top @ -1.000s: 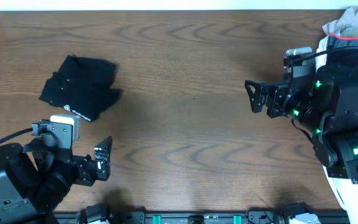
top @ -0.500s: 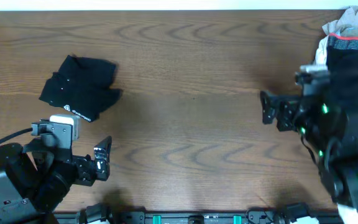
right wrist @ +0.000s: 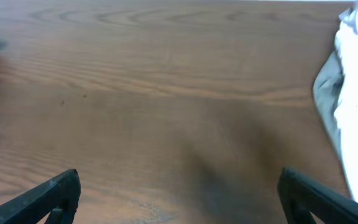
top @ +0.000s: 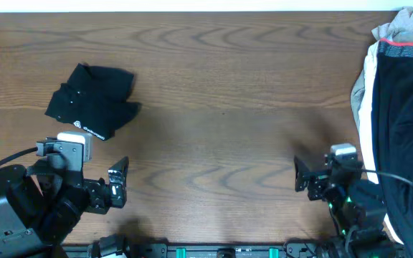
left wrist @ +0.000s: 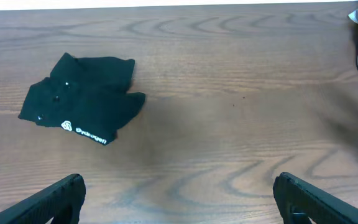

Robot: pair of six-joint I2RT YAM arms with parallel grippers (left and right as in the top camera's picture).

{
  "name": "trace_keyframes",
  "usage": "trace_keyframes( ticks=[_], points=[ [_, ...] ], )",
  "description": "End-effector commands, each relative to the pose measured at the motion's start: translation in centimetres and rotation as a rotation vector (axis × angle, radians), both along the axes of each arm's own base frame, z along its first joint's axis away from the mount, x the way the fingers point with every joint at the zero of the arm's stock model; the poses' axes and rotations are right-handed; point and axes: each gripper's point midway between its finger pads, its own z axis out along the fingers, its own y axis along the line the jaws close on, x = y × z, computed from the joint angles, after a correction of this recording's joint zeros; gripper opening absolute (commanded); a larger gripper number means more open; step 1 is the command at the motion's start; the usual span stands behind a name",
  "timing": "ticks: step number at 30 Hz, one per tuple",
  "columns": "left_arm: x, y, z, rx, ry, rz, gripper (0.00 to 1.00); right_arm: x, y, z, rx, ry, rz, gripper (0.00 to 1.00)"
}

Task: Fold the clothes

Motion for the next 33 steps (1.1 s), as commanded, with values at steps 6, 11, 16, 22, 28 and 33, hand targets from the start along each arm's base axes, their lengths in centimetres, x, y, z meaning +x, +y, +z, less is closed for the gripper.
trace_keyframes(
  ticks=[6, 11, 16, 22, 28, 33],
  points=[
    [0.0, -0.1, 0.1, 0.002, -0.003, -0.004, 0.98, -0.6, -0.1, -1.9, 0.054, -0.055, -0.015, 0.99],
    [0.0, -0.1, 0.1, 0.002, -0.003, -0.005, 0.98, -0.6, -0.1, -3.0, 0.058, -0.077, -0.013, 0.99],
    [0.0, -0.1, 0.1, 0.002, -0.003, -0.004, 0.98, -0.5, -0.1, -2.7, 0.062, -0.092, -0.013, 0.99],
    [0.0, -0.1, 0.1, 0.002, -0.003, -0.005, 0.98, -0.5, -0.1, -2.7, 0.061, -0.092, -0.013, 0.99],
    [0.0, -0.1, 0.1, 0.002, -0.003, -0.004, 0.98, -0.5, -0.1, -2.7, 0.061, -0.092, -0.013, 0.99],
    [0.0, -0.1, 0.1, 0.002, -0.003, -0.004, 0.98, -0.5, -0.1, -2.7, 0.061, -0.092, -0.013, 0.99]
  ],
)
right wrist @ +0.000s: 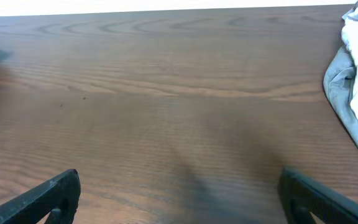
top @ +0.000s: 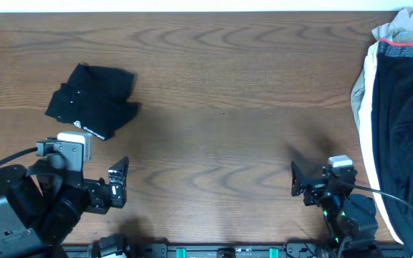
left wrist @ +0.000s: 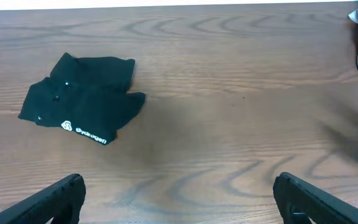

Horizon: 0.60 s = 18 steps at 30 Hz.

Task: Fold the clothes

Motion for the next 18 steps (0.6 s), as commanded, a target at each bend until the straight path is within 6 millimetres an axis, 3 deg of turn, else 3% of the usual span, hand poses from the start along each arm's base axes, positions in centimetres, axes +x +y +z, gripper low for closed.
trace_keyframes(
  ticks=[1, 11, 18],
  points=[
    [0.0, -0.1, 0.1, 0.002, -0.003, -0.004, 0.98, 0.0, -0.1, 0.0, 0.018, -0.003, -0.007, 0.99],
    [0.0, -0.1, 0.1, 0.002, -0.003, -0.005, 0.98, 0.0, -0.1, 0.0, 0.018, -0.004, -0.007, 0.99],
    [0.0, -1.7, 0.0, 0.041, -0.019, -0.121, 0.98, 0.0, -0.1, 0.0, 0.018, -0.003, -0.007, 0.99]
  ],
)
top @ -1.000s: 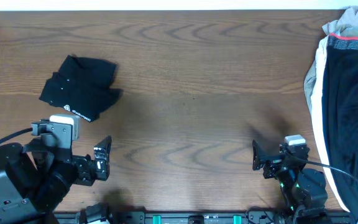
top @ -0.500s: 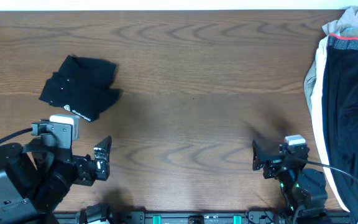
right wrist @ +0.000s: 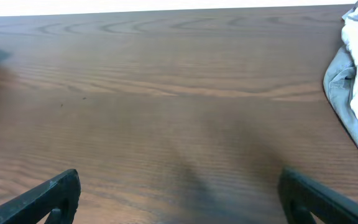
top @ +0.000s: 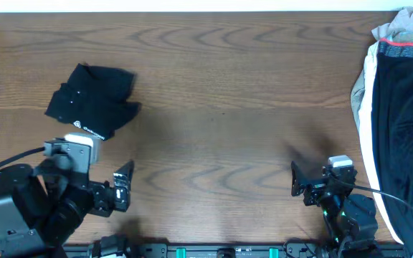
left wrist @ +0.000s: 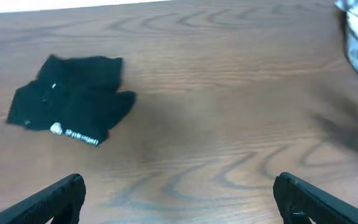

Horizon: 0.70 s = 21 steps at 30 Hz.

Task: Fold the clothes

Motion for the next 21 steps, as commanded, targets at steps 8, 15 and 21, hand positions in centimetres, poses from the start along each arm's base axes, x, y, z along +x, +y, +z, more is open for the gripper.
trace_keyframes(
  ticks=[8, 15, 21],
  points=[
    [3.5, -1.3, -2.8, 0.011, -0.224, -0.077, 0.98, 0.0, 0.0, 0.0, 0.018, -0.003, -0.006, 0.99],
    [3.7, -1.3, -9.3, -0.036, -0.302, -0.043, 0.98, 0.0, 0.0, 0.0, 0.018, -0.004, -0.006, 0.99],
    [2.9, -1.3, -13.2, -0.043, -0.302, -0.038, 0.98, 0.0, 0.0, 0.0, 0.018, -0.003, -0.006, 0.99]
  ],
)
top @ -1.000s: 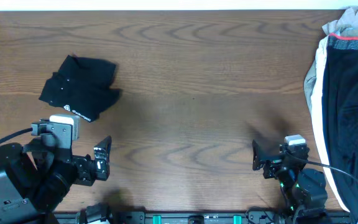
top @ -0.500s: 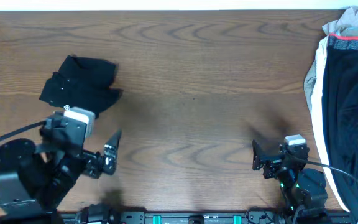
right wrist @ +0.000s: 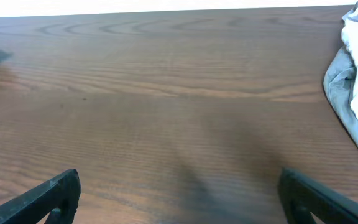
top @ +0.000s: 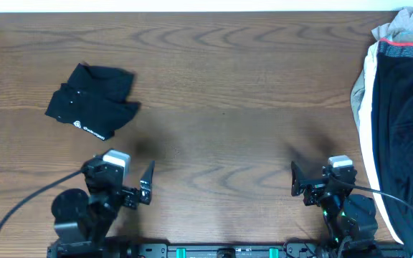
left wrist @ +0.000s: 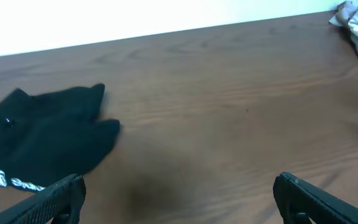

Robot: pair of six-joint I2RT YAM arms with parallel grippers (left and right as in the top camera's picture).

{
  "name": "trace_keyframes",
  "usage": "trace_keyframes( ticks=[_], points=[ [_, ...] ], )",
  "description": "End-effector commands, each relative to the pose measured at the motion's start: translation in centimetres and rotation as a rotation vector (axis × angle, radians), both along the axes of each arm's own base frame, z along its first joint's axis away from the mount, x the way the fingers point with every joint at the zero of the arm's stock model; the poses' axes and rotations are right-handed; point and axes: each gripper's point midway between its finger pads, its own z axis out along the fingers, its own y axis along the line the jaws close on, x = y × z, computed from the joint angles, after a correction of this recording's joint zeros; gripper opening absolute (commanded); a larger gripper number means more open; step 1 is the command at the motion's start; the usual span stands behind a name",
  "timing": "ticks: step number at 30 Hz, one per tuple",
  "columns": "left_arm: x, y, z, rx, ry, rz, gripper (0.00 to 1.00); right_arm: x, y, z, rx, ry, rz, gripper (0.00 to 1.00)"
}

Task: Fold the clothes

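Observation:
A folded black garment with a small white logo (top: pixel 92 101) lies on the brown table at the left; the left wrist view shows it (left wrist: pixel 42 146) at its left edge. A pile of unfolded clothes (top: pixel 396 122), black over white and grey, is heaped at the right edge, and a white and grey edge of it (right wrist: pixel 353 81) shows in the right wrist view. My left gripper (top: pixel 146 190) sits low near the front edge, open and empty. At the front right, my right gripper (top: pixel 297 183) is open and empty too, left of the pile.
The wooden table (top: pixel 228 93) fills the view, with its far edge (top: pixel 192 11) against a white strip. A black rail (top: pixel 214 251) runs along the front edge between the two arm bases.
My left arm has drawn back toward the front edge and shifted right, its camera now lower and closer to the table. The right arm and both garments are unchanged.
The black garment lay folded at the left in every frame, and both grippers stayed open. The right arm was first close against the pile, then further from it near the front edge, where it remains. The left arm then moved right and back.

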Motion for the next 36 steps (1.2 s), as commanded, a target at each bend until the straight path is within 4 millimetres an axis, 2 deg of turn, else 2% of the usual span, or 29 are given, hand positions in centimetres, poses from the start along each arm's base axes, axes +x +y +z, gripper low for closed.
trace_keyframes(
  ticks=[1, 8, 23, 36],
  points=[
    [-0.3, -0.1, -0.8, -0.015, -0.023, 0.005, 0.98, 0.0, -0.1, 0.0, 0.017, -0.001, -0.007, 0.99],
    [-0.3, -0.1, -2.9, -0.013, -0.054, 0.005, 0.98, 0.0, -0.1, 0.0, 0.017, -0.001, -0.007, 0.99],
    [1.8, 0.0, -7.3, -0.109, -0.055, 0.038, 0.98, 0.0, -0.1, 0.0, 0.017, -0.001, -0.007, 0.99],
    [1.9, 0.1, -7.1, -0.110, -0.066, 0.039, 0.98, 0.0, -0.1, 0.0, 0.017, -0.001, -0.007, 0.99]
  ],
)
